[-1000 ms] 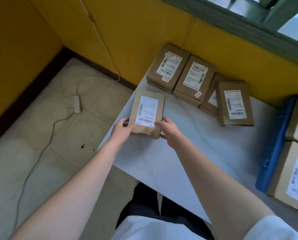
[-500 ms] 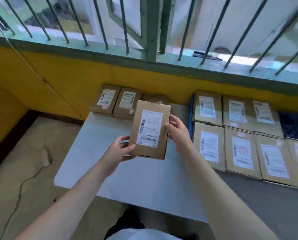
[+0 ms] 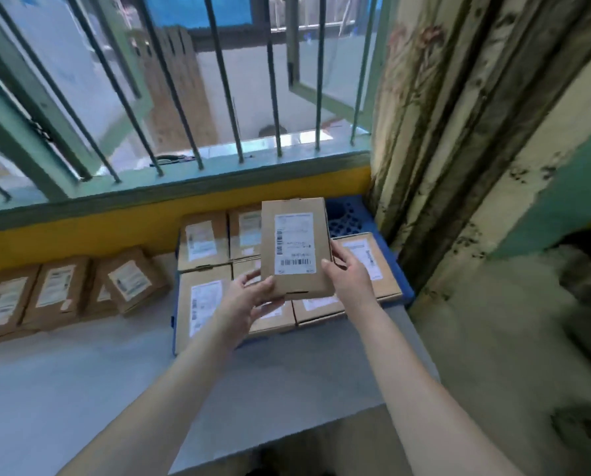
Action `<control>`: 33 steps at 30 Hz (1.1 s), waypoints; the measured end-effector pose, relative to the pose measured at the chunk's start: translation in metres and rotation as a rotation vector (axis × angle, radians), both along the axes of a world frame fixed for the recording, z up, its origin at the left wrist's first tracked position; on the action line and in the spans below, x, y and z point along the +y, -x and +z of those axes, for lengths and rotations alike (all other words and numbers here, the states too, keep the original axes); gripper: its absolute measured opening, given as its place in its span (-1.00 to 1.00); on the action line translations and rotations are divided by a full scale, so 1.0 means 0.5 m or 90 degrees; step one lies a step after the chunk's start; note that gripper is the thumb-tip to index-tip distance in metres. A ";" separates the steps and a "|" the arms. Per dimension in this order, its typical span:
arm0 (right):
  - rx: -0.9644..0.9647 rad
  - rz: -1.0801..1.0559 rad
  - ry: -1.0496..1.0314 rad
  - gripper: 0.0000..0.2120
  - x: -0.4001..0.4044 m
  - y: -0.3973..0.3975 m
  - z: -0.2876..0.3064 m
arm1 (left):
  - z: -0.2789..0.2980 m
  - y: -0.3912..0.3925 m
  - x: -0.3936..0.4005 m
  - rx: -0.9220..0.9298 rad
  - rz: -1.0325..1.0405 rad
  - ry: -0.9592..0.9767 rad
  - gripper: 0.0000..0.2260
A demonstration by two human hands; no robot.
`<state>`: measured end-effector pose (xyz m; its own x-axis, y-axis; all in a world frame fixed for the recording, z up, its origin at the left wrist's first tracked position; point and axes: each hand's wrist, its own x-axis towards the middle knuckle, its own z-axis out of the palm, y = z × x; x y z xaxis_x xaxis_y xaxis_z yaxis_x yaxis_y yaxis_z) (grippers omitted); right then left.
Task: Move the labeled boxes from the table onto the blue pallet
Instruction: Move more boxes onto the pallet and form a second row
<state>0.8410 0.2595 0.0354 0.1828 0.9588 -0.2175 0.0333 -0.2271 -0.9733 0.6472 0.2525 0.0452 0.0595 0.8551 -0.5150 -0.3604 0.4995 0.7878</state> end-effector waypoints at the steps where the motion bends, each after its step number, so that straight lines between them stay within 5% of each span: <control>1: -0.001 -0.012 -0.007 -0.55 0.003 -0.025 -0.007 | 0.000 -0.029 0.011 -0.005 -0.007 0.008 -0.73; 10: 0.034 -0.072 0.079 -0.47 0.097 -0.170 -0.039 | -0.041 -0.199 0.174 0.025 -0.084 0.008 -0.81; 16: 0.046 -0.117 0.123 -0.67 0.225 -0.276 -0.071 | -0.067 -0.293 0.280 0.139 -0.127 -0.026 -0.67; 22: 0.038 -0.038 0.148 -0.56 0.373 -0.355 -0.161 | -0.115 -0.353 0.362 0.293 -0.144 -0.077 -0.83; 33: -0.042 0.179 0.091 -0.55 0.443 -0.407 -0.237 | -0.223 -0.398 0.406 0.556 -0.075 -0.085 -0.66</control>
<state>1.0445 0.4812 -0.0833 -0.0672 0.9341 -0.3506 0.1771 -0.3347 -0.9255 0.8461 0.4553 -0.0665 -0.2163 0.9245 -0.3139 0.4444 0.3795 0.8115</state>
